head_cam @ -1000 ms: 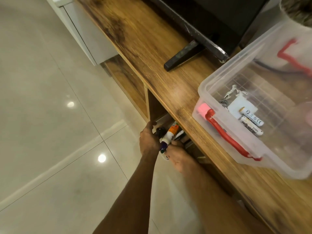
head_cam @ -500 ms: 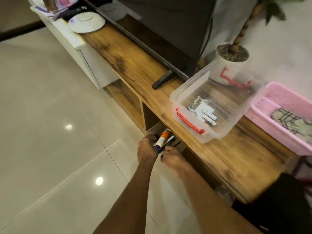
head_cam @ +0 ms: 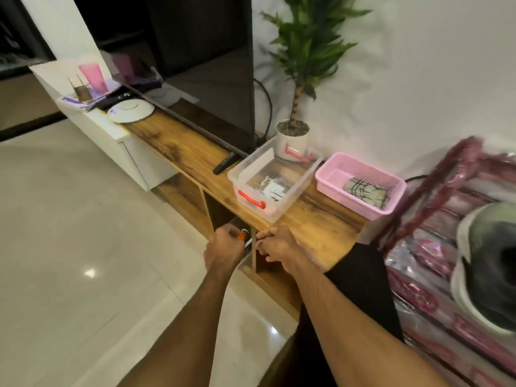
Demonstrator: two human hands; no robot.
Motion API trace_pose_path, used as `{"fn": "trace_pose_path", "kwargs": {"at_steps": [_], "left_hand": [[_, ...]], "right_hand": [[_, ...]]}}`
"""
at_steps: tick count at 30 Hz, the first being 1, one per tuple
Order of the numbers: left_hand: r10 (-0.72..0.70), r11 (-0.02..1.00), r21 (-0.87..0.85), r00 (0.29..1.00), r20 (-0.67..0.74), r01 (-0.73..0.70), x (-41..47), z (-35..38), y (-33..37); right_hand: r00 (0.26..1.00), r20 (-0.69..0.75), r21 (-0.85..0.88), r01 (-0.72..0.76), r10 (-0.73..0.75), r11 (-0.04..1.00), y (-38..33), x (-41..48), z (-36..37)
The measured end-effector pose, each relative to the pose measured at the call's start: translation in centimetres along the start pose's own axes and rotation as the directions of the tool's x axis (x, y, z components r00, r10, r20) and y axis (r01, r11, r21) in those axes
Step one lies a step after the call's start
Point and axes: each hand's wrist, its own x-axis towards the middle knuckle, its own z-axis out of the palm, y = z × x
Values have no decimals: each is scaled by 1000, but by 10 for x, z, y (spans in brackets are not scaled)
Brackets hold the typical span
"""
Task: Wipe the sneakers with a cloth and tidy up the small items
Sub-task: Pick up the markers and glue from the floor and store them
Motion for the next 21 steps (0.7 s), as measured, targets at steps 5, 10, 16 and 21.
{"fn": "trace_pose_path", "kwargs": {"at_steps": [5,10,16,21], "left_hand": [[128,992,8,988,-92,-128,-37,-13,44],[377,926,39,920,-107,-375,-75,-3,109],[614,789,55,787,-62,-612,-105,25,185],[706,708,-7,707,-42,-707,-130,44,246]], "right_hand": [[986,-57,20,159,-158,987,-17,-45,-55],[942,-175,30,295,-286,955,-25,-83,-126],[871,-364,5,357,-330,934,-21,-116,-210],[784,-500,-66,389,-368,919,-9,-153,-288]]}}
